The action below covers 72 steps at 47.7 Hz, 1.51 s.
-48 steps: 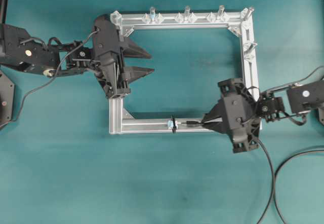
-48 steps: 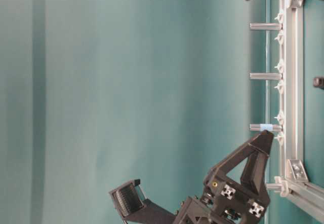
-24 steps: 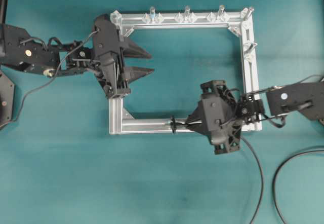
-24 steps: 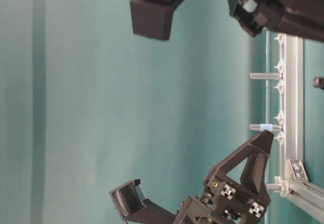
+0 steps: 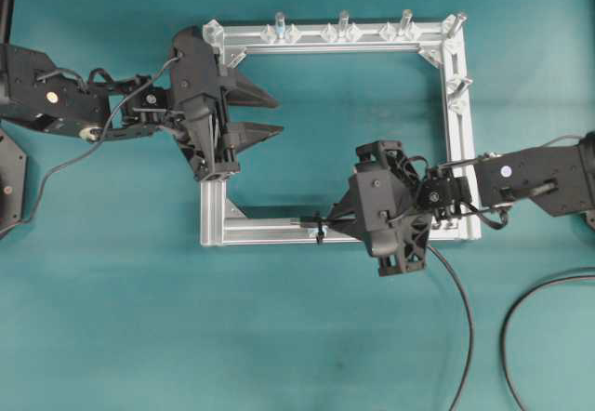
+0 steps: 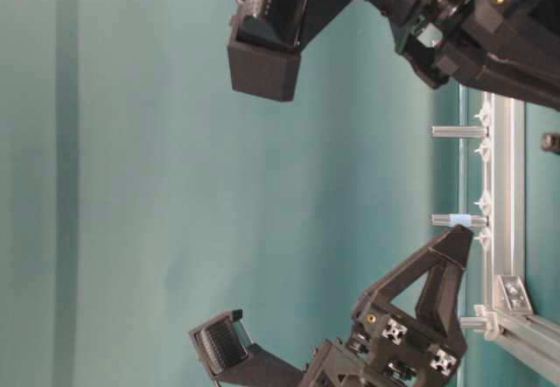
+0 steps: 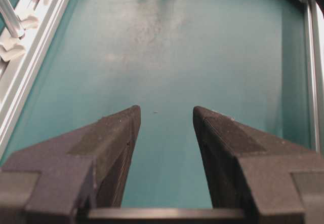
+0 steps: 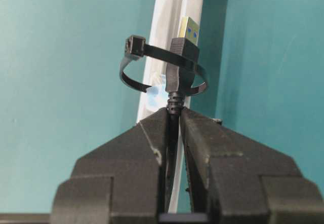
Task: Insert the wire through the string loop located in the center.
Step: 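Push the USB plug leftward through the black zip-tie loop, then move the left gripper to the plug emerging from the loop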
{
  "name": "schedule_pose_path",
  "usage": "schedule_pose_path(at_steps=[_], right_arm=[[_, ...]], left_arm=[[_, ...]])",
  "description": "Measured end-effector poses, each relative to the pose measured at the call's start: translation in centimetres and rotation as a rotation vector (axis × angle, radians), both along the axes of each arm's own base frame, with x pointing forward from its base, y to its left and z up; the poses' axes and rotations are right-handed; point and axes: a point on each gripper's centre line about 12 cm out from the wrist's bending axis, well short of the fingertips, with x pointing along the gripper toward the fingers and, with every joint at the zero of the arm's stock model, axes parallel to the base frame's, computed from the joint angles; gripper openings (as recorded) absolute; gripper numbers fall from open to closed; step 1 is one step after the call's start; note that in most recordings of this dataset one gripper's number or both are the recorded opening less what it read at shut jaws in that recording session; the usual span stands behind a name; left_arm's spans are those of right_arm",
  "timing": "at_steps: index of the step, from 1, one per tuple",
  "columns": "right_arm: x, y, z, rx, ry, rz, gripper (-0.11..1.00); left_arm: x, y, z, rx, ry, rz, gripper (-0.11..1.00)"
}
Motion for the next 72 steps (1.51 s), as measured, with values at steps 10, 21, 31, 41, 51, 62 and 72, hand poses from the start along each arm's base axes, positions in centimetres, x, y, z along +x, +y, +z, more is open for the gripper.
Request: schedule_pose_path(at_steps=[10,21,31,41,51,62,72], right_arm=[[0.0,0.0,-0.1,-0.001,0.001,0.001,0.10],[0.0,0.0,0.0,-0.001,0.000,0.001,0.10],[0.0,-0.1,-0.1,-0.001,0.001,-0.001,0.10],[0.0,0.0,0.0,-0.001,0.000,0.001,0.10],[0.0,0.0,-0.1,-0.001,0.001,0.001,0.10],[0.0,0.0,-0.1,-0.001,0.001,0.001,0.10],[0.0,0.0,0.0,-0.001,0.001,0.001,0.10]], left_arm=[[0.0,0.0,0.0,-0.001,0.003,0.000,0.50],[-0.2,-0.1,-0.4,-0.007,0.035,-0.001,0.50],[-0.5,-0.4,-0.7,-0.019,0.089,-0.012,0.50],[-1.1,-2.2,0.8,-0.010,0.121,-0.070,0.50],[-1.8,-5.2,1.5,-0.002,0.186,-0.169,0.50],[-2.6,-8.4,1.3,-0.003,0.292,-0.268,0.50],[-3.2,-9.7,0.8,-0.001,0.361,-0.310,0.50]])
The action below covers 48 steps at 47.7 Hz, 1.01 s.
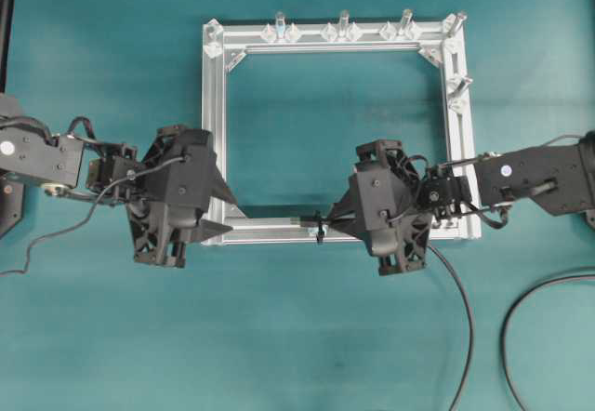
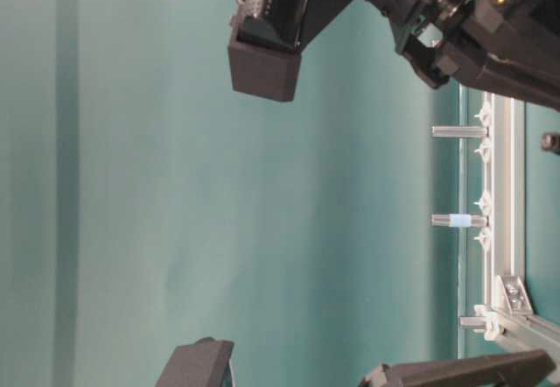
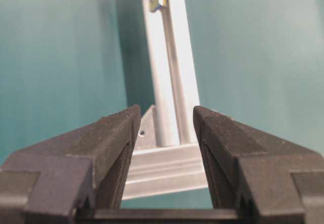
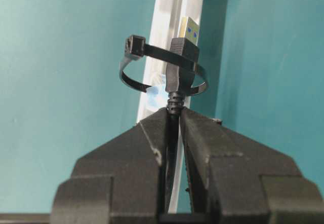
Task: Insert the wire through the string loop located in the center.
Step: 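Move the left gripper to the plug emerging from the loop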
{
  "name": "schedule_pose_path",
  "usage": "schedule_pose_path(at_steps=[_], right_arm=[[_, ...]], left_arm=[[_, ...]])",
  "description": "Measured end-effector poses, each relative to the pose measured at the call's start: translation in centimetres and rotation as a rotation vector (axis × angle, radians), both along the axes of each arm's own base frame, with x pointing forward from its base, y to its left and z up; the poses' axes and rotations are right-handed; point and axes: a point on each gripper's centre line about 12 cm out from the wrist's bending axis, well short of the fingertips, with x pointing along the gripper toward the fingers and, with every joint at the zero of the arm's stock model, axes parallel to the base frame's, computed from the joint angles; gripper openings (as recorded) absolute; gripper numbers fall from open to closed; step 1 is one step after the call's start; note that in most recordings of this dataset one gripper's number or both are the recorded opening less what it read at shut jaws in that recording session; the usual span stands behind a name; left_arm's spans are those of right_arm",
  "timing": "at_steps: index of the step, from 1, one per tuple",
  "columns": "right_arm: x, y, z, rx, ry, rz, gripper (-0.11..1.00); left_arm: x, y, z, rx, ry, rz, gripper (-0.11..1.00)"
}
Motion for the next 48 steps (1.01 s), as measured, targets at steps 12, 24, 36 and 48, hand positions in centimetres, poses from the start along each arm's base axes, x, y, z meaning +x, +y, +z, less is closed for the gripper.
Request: schedule_pose_path(at_steps=[12,24,36,48], right_arm=[[0.0,0.0,-0.1,0.000,0.002,0.000,0.10],[0.0,0.0,0.0,0.000,-0.002,0.000,0.10],[0.0,-0.1,-0.1,0.000,0.002,-0.002,0.10],[0.1,-0.1,0.0,0.000,0.000,-0.002,0.10]], left_arm=[[0.7,0.0,0.1,0.000,-0.002,0.003,0.56],[3.5,0.2,0.1,0.009,-0.012,0.006,0.76],[6.3,0.2,0.1,0.042,-0.026,-0.022,0.80],[7.7,0.2,0.5,0.045,-0.046,-0.024,0.81]])
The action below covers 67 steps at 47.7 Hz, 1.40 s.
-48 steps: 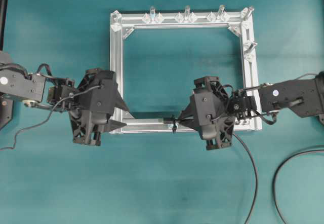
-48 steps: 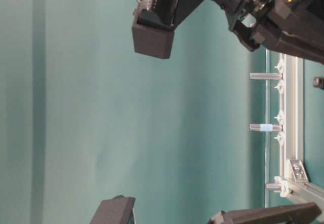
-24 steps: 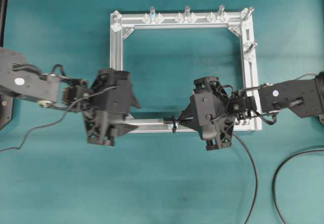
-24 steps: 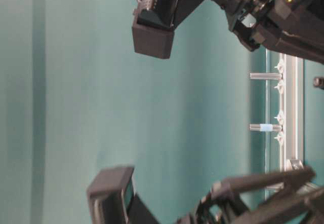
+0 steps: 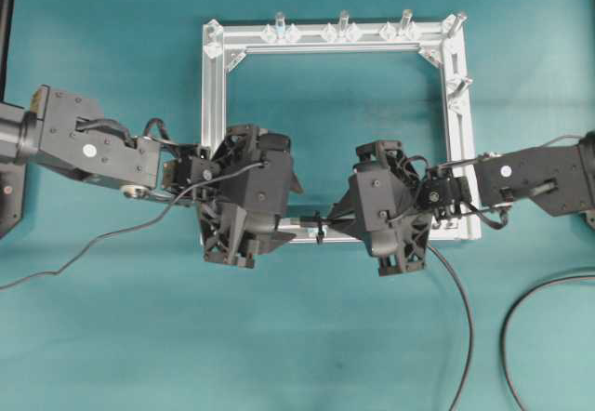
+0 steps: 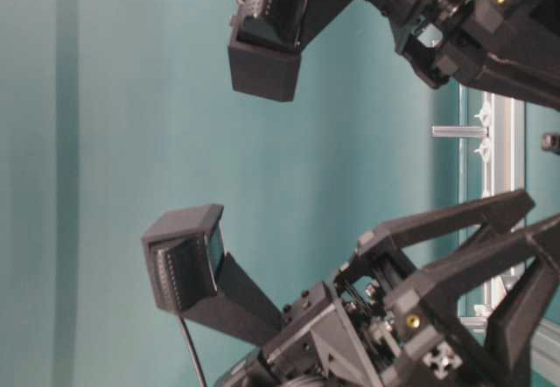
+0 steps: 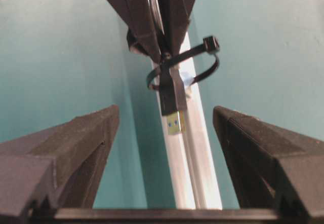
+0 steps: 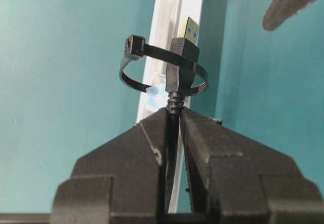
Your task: Insert the wire through the string loop located in the center.
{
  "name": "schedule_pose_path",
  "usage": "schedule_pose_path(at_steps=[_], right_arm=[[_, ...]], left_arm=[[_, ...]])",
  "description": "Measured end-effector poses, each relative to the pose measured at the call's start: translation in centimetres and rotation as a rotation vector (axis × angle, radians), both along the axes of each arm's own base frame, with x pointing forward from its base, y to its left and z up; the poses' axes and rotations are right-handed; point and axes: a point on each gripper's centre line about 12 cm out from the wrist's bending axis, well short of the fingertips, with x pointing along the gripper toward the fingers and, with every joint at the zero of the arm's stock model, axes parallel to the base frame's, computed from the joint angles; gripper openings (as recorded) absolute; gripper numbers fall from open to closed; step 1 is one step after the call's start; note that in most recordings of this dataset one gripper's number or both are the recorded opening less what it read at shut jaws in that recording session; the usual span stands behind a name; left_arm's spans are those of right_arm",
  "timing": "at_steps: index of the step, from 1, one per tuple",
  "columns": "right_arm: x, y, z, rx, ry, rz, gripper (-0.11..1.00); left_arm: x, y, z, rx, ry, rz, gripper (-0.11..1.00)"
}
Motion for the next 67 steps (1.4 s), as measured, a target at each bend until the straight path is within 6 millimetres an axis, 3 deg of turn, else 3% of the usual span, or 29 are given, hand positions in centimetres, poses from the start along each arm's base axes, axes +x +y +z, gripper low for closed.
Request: schedule_pose_path(at_steps=[41,55,67], right_arm=[[0.0,0.0,0.0,-0.001,0.000,0.001,0.10],[0.0,0.0,0.0,-0.008,-0.001,0.006,0.10],[0.0,0.0,0.1,-0.010,-0.002,0.008,0.10]], left_arm=[[0.1,0.0,-0.4,-0.005,0.010,0.005,0.81],[1.2,-0.7,-5.8,-0.002,0.122,0.000,0.80],[2.1,-0.7,-5.3,-0.004,0.084,0.001,0.78]])
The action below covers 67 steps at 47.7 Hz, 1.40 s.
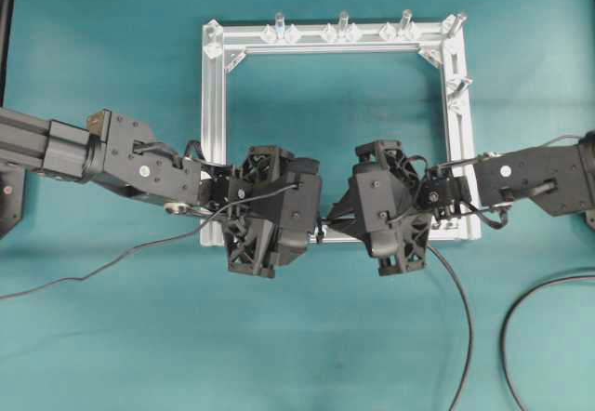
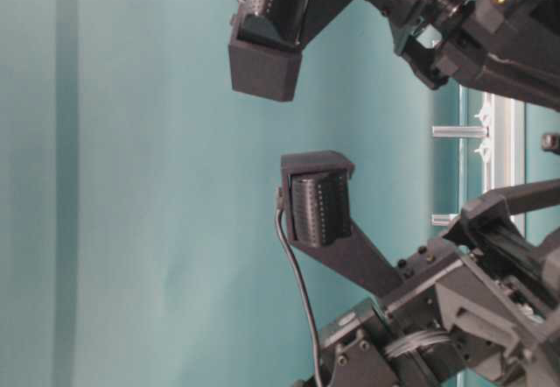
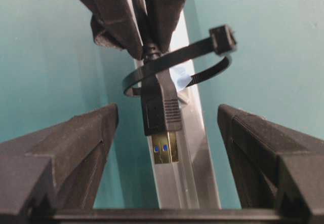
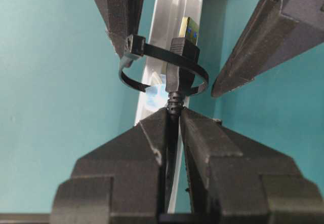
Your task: Insert the wire through the string loop located in the center.
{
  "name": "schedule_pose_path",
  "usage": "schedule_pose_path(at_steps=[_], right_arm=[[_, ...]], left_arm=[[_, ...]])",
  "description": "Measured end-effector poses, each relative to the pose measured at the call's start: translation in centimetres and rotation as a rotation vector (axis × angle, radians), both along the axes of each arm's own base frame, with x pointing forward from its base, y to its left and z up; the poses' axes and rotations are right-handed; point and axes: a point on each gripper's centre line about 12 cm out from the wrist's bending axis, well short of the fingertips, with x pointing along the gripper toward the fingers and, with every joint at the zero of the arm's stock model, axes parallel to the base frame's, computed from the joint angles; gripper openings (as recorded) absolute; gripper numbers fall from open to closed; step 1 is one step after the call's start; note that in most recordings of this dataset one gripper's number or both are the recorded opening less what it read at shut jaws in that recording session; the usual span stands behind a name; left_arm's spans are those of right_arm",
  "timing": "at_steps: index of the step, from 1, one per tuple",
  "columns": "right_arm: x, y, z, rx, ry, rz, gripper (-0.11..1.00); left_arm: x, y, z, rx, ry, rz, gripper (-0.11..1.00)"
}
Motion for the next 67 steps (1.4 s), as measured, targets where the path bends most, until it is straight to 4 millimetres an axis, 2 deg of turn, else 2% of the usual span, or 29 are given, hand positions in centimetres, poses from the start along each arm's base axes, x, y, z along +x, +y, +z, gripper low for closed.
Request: schedule_pose_path(at_steps=[8,13,16,24,26,67], right_arm=[[0.0,0.0,-0.1,0.001,0.002,-0.001,0.10],[0.0,0.0,-0.1,0.001,0.002,-0.001,0.10],[0.0,0.0,-0.1,0.000,0.002,0.000,0.10],[0.0,0.1,-0.1,-0.001,0.003,0.003,0.10],[0.0,0.1,-0.1,-0.001,0.001,0.003,0.10],[-0.2,0.0,-0.3,-0.005,0.007,0.006,0.10]], left_arm=[[0.0,0.1,0.1,0.000,-0.003,0.003,0.76],[0.0,0.1,0.4,-0.001,-0.011,0.003,0.71],[0.0,0.1,0.5,-0.001,-0.014,0.003,0.62],[0.0,0.0,0.9,-0.004,-0.021,0.002,0.25],[0.0,-0.1,1.0,-0.005,-0.023,0.002,0.20],[-0.1,-0.1,1.0,-0.004,-0.015,0.000,0.20]])
